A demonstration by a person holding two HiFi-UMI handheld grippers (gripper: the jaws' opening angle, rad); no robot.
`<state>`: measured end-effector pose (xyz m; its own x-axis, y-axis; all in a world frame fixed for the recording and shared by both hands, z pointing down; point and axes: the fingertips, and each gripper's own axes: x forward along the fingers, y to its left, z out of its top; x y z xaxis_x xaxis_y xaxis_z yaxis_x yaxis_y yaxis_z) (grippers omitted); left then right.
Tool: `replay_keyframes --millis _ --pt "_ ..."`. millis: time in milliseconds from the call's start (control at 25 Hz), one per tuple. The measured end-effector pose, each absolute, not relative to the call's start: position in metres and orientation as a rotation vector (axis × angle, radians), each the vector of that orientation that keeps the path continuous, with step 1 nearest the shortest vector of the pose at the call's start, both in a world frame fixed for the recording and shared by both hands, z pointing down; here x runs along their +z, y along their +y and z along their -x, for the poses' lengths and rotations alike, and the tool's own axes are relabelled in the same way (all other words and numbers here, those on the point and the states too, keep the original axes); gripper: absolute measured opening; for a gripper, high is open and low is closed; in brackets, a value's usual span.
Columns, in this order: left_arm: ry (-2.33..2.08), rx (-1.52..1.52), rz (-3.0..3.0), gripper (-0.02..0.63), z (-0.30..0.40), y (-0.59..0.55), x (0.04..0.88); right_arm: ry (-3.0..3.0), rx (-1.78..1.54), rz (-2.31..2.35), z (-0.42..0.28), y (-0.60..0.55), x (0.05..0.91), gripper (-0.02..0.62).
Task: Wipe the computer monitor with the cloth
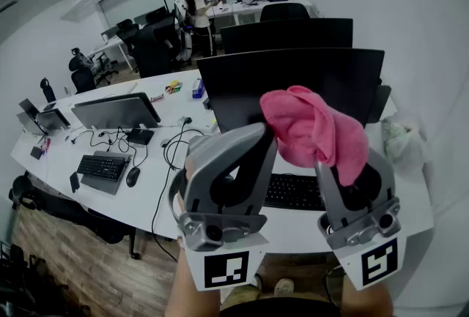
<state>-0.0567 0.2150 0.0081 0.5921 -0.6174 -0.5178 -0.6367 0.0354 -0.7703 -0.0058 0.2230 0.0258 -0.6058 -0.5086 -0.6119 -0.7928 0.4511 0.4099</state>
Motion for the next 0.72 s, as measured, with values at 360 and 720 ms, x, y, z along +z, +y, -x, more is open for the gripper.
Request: replay_keyframes --millis 360,720 --pt "1.066 0.004 1.647 0.003 0.0564 0.2135 0.0107 2.303 0.938 1.097 0.0056 0.2209 0.0252 0.063" --pt "1.090 -0.016 1.632 0.003 0.0561 0.2180 0.0129 2.307 0.913 1.078 0.0035 0.2243 0.0297 0.063"
